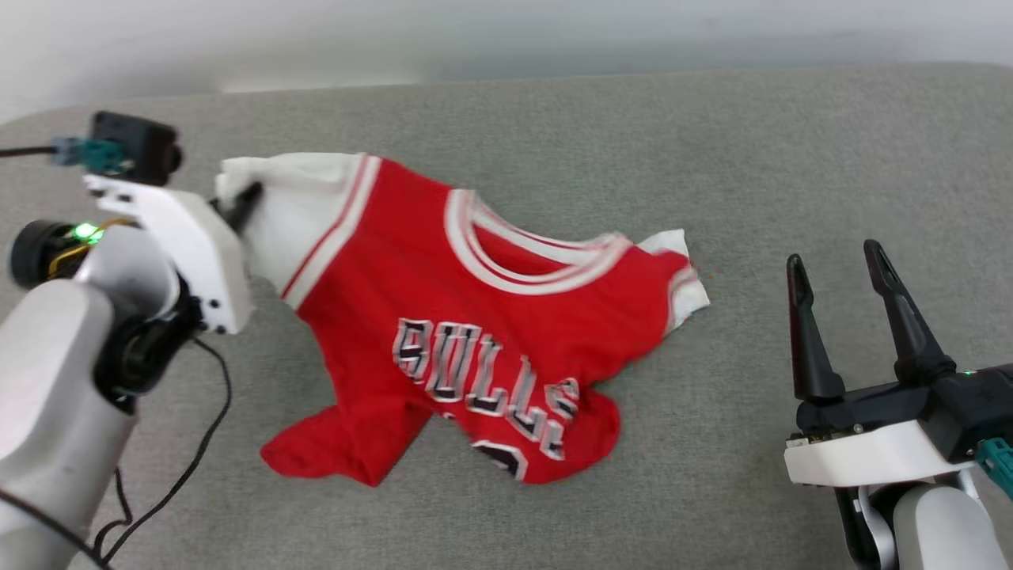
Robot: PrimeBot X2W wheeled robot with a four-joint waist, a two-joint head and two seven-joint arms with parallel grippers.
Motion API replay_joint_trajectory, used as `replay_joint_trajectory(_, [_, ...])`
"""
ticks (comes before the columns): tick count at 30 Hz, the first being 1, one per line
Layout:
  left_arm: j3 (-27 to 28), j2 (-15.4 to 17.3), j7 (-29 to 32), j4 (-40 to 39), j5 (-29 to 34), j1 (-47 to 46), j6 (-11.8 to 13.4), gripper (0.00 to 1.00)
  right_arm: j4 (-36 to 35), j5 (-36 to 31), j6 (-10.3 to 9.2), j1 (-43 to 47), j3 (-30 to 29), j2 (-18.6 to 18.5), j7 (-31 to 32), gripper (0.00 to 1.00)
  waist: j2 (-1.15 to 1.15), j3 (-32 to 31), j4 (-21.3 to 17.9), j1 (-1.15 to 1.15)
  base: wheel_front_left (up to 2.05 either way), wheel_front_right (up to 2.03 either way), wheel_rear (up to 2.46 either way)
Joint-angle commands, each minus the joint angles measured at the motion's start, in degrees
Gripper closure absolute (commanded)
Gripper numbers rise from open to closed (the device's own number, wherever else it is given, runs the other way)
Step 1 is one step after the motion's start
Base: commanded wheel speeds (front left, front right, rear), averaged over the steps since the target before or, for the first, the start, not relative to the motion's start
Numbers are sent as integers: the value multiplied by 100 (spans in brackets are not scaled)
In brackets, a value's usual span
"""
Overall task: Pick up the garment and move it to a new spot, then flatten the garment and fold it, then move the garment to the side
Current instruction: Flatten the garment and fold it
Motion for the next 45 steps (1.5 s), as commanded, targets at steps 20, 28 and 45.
replay_joint_trajectory(20, [723, -240, -2455, 635, -72, 1702, 500, 0, 126, -246, -4, 212, 84, 7, -11, 0, 0, -303, 476, 0, 0, 0, 0])
replay_joint_trajectory(28, [571, -188, -3741, -114, 1013, 1966, 527, 0, 25, -129, -4, 311, 30, -8, -11, 0, 0, -623, 550, 0, 0, 0, 0])
replay_joint_trajectory(45, [1573, -1494, -3791, -2341, 2990, 4063, 1154, 0, 126, -205, -5, 545, 144, -25, -11, 0, 0, -777, 721, 0, 0, 0, 0])
